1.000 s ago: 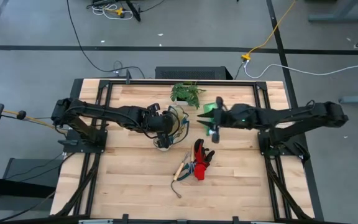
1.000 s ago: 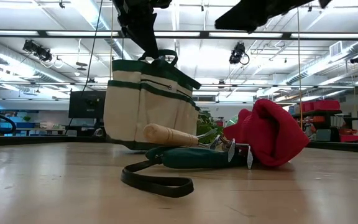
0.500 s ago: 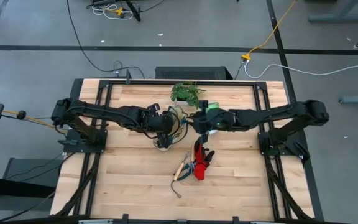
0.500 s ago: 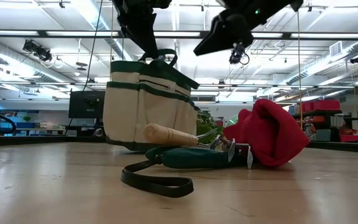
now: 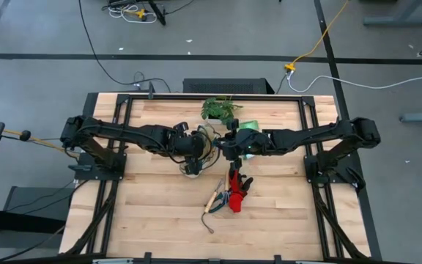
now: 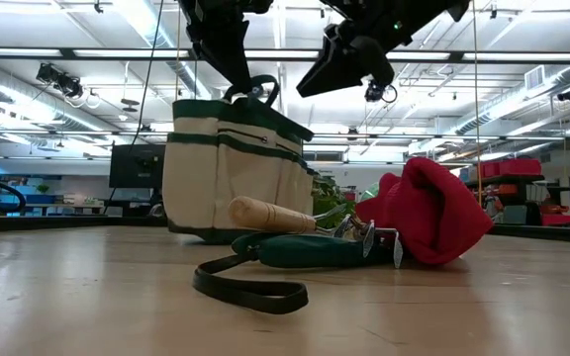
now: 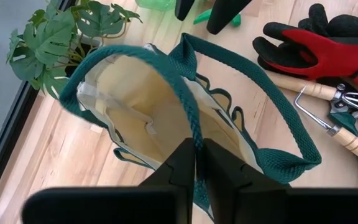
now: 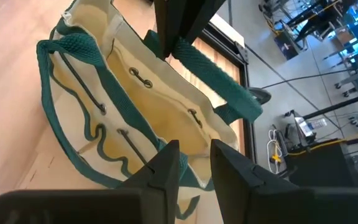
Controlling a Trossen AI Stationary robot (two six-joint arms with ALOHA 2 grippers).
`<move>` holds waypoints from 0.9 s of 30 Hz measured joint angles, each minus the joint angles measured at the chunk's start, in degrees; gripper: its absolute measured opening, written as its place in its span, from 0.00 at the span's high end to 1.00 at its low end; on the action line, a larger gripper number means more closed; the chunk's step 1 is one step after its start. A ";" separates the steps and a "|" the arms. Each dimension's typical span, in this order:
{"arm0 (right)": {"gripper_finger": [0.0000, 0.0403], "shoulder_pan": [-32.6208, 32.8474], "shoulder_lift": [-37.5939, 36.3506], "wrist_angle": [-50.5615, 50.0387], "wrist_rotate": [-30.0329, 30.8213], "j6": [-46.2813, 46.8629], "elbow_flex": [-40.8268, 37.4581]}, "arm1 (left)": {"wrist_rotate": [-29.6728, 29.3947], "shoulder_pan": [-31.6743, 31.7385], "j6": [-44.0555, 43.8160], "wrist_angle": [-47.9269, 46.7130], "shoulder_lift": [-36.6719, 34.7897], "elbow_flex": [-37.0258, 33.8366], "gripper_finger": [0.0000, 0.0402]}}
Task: Pick & Place Garden tools in Gardening bag
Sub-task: Prepare the white gardening bag
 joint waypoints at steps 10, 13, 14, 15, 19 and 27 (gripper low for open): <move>0.77 0.37 0.00 0.70 -0.61 -1.92 0.00 | 0.00 0.02 -0.01 -0.01 0.00 0.00 0.92; 0.77 0.68 0.02 0.82 -0.63 -2.93 0.00 | 0.00 0.02 -0.02 -0.01 0.00 0.00 0.91; 0.77 0.81 0.32 1.13 -0.62 -3.12 0.02 | 0.00 0.02 -0.03 0.00 0.00 0.00 0.91; 0.77 0.90 0.68 1.10 -0.61 -3.22 0.29 | 0.00 0.04 -0.01 0.02 0.00 0.00 0.91; 0.77 1.39 4.11 -0.83 -0.73 -3.54 3.18 | 0.00 0.02 -0.05 0.05 0.00 0.00 0.93; 0.77 2.25 7.02 -7.37 3.80 -4.56 9.46 | -0.02 0.02 -0.03 -0.05 0.00 0.00 0.93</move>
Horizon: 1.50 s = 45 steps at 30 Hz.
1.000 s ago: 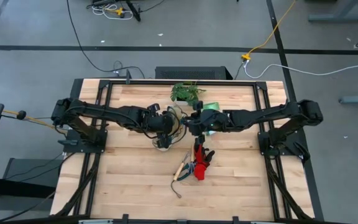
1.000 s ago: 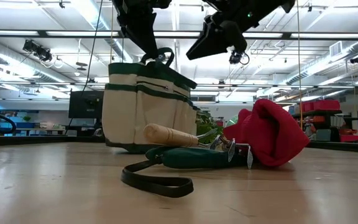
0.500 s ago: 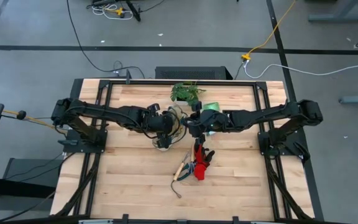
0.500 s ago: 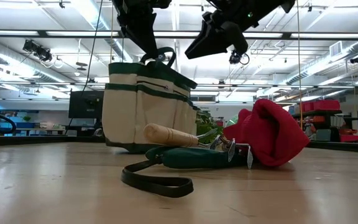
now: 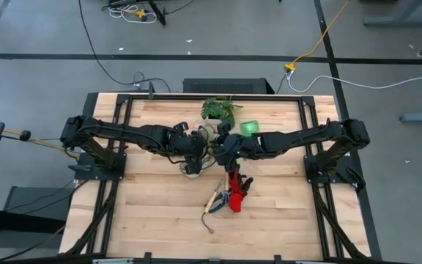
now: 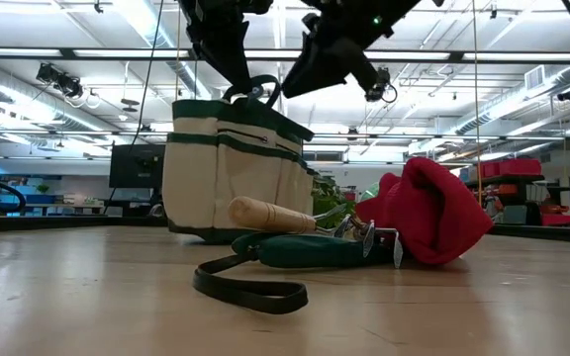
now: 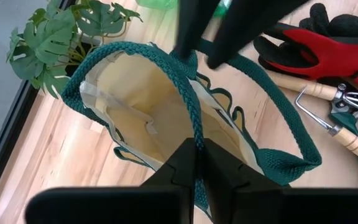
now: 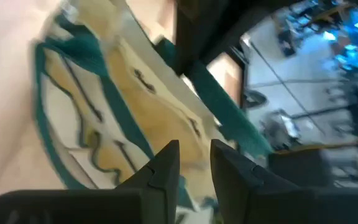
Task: Pick & Place Garden tools in Gardening bag
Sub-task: Prepare the white gardening bag
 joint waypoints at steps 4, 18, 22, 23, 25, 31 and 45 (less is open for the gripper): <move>0.77 0.55 0.19 -0.25 -4.40 -0.21 0.51 | 0.01 -0.01 0.05 0.02 0.02 0.00 0.92; 0.77 0.79 3.87 -0.11 -3.94 -1.45 0.51 | 0.00 0.00 0.04 0.27 0.02 0.00 0.93; 0.77 0.76 3.87 0.31 -3.94 -1.71 0.51 | 0.00 0.02 0.03 0.35 0.02 0.00 0.92; 0.77 0.74 3.87 0.25 -4.24 -1.64 0.51 | 0.00 0.02 0.03 0.33 0.02 0.00 0.92; 0.77 0.74 4.30 0.36 -4.59 -1.33 0.51 | 0.00 0.00 0.03 0.32 0.02 0.00 0.92; 0.77 0.72 6.71 0.72 -5.09 -1.70 0.51 | 0.02 0.00 0.02 0.33 0.02 0.00 0.92; 0.77 0.70 7.20 4.03 -4.24 -5.25 0.49 | 0.00 0.00 0.02 0.31 0.02 0.00 0.92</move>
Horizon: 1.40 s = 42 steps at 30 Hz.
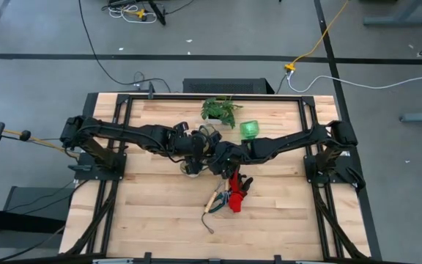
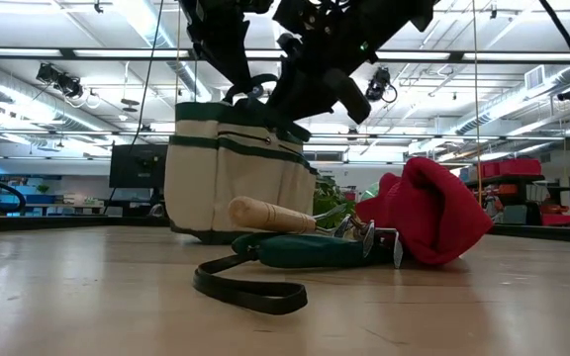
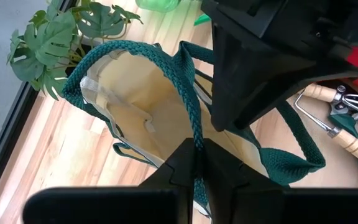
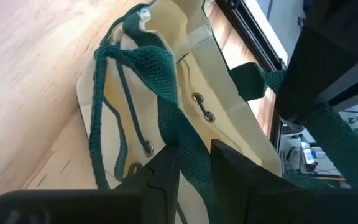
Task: Pick & Place Garden tools in Gardening bag
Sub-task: Prepare the white gardening bag
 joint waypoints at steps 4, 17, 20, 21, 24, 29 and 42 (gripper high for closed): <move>0.77 0.00 -0.03 0.00 -0.01 -0.53 0.00 | 0.00 0.00 -0.01 0.00 0.00 0.00 0.92; 0.77 0.99 -0.11 1.42 0.53 -3.48 -0.02 | 0.01 0.00 -0.02 0.00 0.00 0.00 0.92; 0.77 0.68 -0.11 0.85 0.16 -3.42 -0.04 | 0.02 0.00 -0.02 -0.01 0.00 0.00 0.92; 0.77 0.56 -0.12 0.86 0.11 -3.32 -0.04 | 0.02 0.00 -0.02 0.00 0.00 0.00 0.92; 0.77 0.06 -0.14 0.03 -1.27 -2.18 -0.04 | 0.02 0.00 -0.02 -0.02 0.00 0.00 0.92; 0.77 -0.43 -0.14 -1.06 -3.88 -0.29 -0.04 | 0.02 -0.02 -0.04 0.00 0.00 0.00 0.92; 0.77 -0.44 -0.14 -1.70 -4.22 -0.75 -0.04 | 0.02 0.00 -0.04 -0.02 0.00 0.00 0.92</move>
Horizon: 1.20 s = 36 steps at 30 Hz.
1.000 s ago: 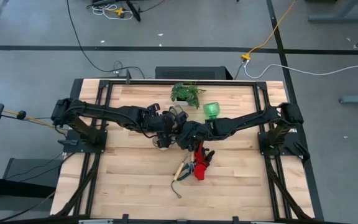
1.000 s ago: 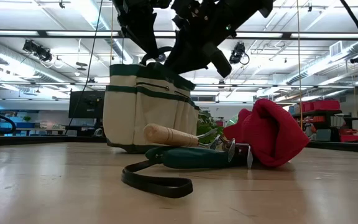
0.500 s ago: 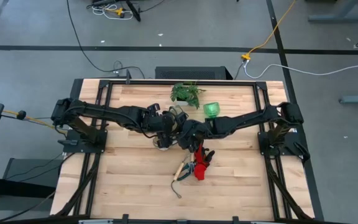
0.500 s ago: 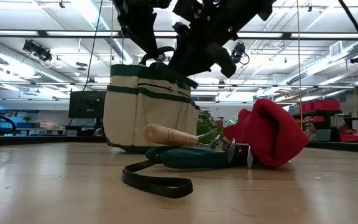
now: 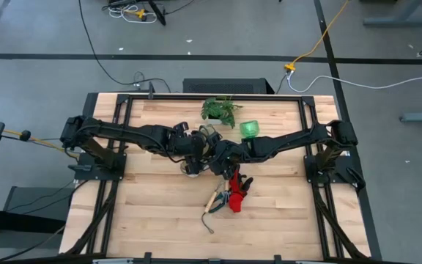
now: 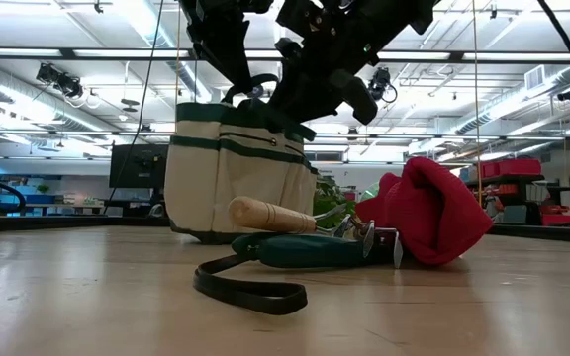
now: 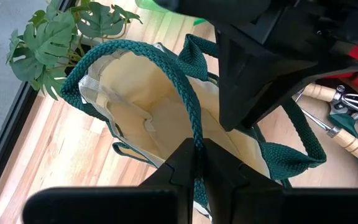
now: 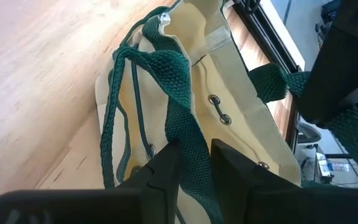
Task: Pick & Place Garden tools in Gardening bag
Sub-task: Prepare the white gardening bag
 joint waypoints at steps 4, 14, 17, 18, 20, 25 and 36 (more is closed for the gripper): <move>0.81 0.00 0.00 -0.05 -0.30 -0.80 0.00 | 0.00 0.00 0.00 0.02 0.00 0.00 0.92; 0.98 0.00 0.00 -0.07 -0.40 -1.44 0.00 | 0.00 0.00 0.00 0.02 0.00 0.00 0.92; 0.99 0.00 0.00 -0.51 -0.40 -1.49 0.00 | 0.00 0.00 0.00 0.00 0.00 0.00 0.92; 0.99 0.03 0.00 -0.89 -0.44 -1.45 0.00 | 0.00 0.00 0.00 0.00 0.00 0.00 0.92; 1.00 0.07 0.00 -2.12 -0.42 -1.26 0.00 | 0.00 0.00 0.00 -0.02 0.00 0.00 0.92; 1.00 0.57 0.00 -4.91 -0.38 0.32 0.00 | 0.00 0.00 0.00 -0.07 0.00 0.00 0.96; 1.00 3.21 -3.55 -9.03 -0.42 2.14 0.00 | -2.29 0.30 -0.02 -1.58 0.00 0.00 0.95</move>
